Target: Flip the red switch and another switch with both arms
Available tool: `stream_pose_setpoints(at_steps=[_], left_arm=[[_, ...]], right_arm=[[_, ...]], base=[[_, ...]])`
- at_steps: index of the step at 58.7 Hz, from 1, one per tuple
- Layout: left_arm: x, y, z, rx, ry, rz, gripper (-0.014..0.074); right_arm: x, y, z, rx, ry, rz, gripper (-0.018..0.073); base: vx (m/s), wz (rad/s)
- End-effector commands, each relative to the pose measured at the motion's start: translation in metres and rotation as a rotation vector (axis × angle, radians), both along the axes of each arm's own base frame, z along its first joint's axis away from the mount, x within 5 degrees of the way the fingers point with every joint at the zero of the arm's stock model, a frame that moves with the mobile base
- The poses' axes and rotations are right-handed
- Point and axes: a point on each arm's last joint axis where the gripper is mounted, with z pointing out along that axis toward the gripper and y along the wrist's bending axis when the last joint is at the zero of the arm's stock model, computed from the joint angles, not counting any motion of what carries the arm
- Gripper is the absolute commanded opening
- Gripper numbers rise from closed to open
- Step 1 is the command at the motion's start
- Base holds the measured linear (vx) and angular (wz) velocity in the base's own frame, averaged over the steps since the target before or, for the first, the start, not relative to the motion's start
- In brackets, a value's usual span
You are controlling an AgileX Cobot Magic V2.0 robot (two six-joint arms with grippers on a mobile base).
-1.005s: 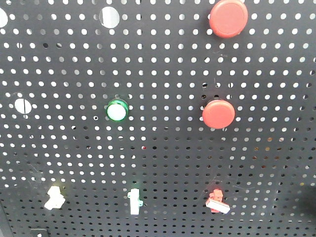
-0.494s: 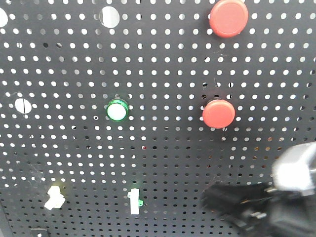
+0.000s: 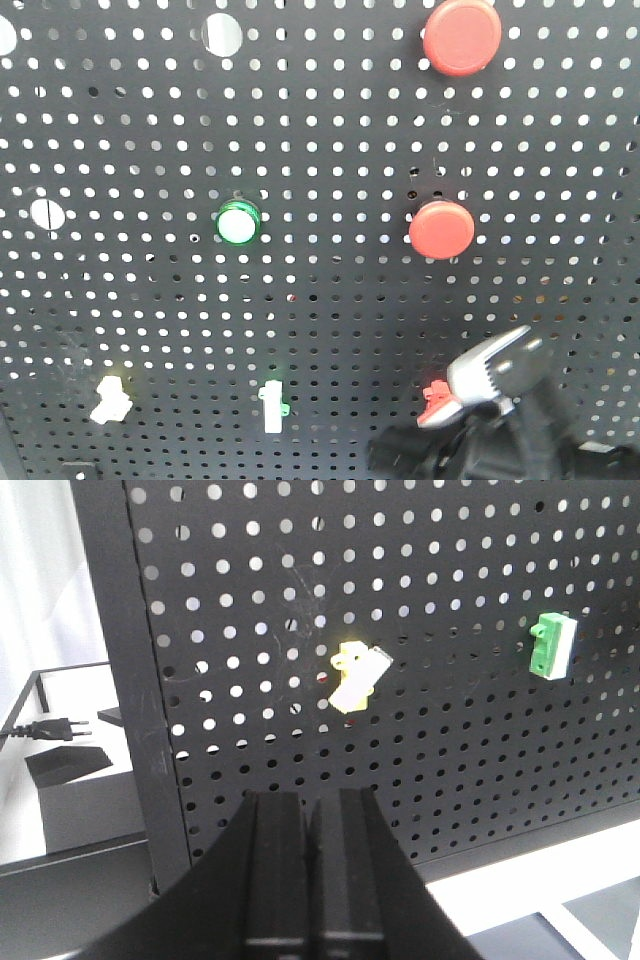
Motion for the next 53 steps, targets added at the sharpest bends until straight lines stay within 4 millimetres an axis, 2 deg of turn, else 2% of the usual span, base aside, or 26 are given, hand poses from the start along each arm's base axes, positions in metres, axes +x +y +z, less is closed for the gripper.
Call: stream_pose_setpoints(at_steps=[1, 11, 22, 31, 44, 53], left_arm=[[0.000, 0.000, 0.015, -0.037, -0.084, -0.002, 0.0003], [0.000, 0.000, 0.015, -0.036, -0.085, -0.002, 0.0003], [0.000, 0.000, 0.015, -0.037, -0.084, -0.002, 0.0003], [0.000, 0.000, 0.015, -0.040, -0.082, -0.002, 0.0003], [0.000, 0.000, 0.014, -0.040, -0.074, -0.003, 0.0003], [0.000, 0.000, 0.012, -0.024, -0.051, -0.004, 0.0003]], right_arm=[[0.007, -0.004, 0.004, 0.015, -0.010, -0.065, -0.0006], [-0.010, -0.008, -0.021, -0.005, 0.071, -0.043, -0.0006], [-0.045, -0.024, -0.036, -0.025, 0.063, -0.044, -0.0006], [-0.076, -0.045, -0.020, 0.026, -0.087, -0.136, -0.0006], [-0.120, -0.089, 0.028, 0.133, -0.476, -0.391, -0.0006], [-0.139, -0.116, 0.042, 0.120, -0.659, -0.581, -0.0006]], base=[[0.00, 0.00], [0.00, 0.00], [0.00, 0.00], [0.00, 0.00], [0.00, 0.00], [0.00, 0.00]])
